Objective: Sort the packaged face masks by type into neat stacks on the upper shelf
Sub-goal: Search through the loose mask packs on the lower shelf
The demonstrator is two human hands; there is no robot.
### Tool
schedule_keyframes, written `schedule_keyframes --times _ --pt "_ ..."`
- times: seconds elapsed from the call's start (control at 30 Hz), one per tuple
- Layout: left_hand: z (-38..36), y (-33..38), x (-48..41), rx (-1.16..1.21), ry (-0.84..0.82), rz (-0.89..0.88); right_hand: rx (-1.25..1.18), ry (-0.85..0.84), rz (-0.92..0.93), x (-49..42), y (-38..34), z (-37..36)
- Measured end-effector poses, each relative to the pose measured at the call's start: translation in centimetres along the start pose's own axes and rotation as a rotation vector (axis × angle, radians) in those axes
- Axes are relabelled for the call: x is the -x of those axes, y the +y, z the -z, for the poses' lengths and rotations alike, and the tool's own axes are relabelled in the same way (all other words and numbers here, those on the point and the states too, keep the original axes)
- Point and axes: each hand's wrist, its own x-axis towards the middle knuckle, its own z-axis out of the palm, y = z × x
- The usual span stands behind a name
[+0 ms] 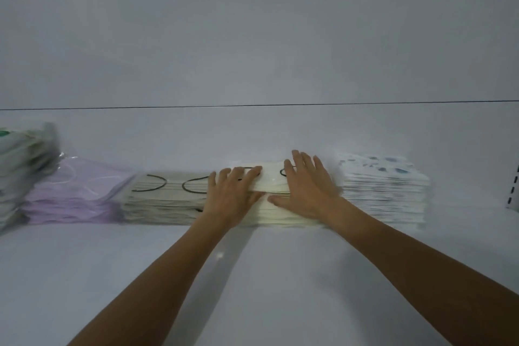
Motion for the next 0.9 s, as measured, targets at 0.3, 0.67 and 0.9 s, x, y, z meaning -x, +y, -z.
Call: schedule_keyframes --times 0.3,0.67,0.9 --pt "0.0 0.3 0.8 0.052 -0.2 -0.023 -0.154 -0.186 0.045 -0.3 0.1 -0.7" --pt "1.3 -1.8 4.0 0.065 0.161 -0.166 -0.063 0.027 0.17 0.4 1.0 -0.5" --pt "4.2 -1.8 7.1 0.116 0.118 -0.15 -0.076 0.364 0.183 4.6 -0.2 2.1"
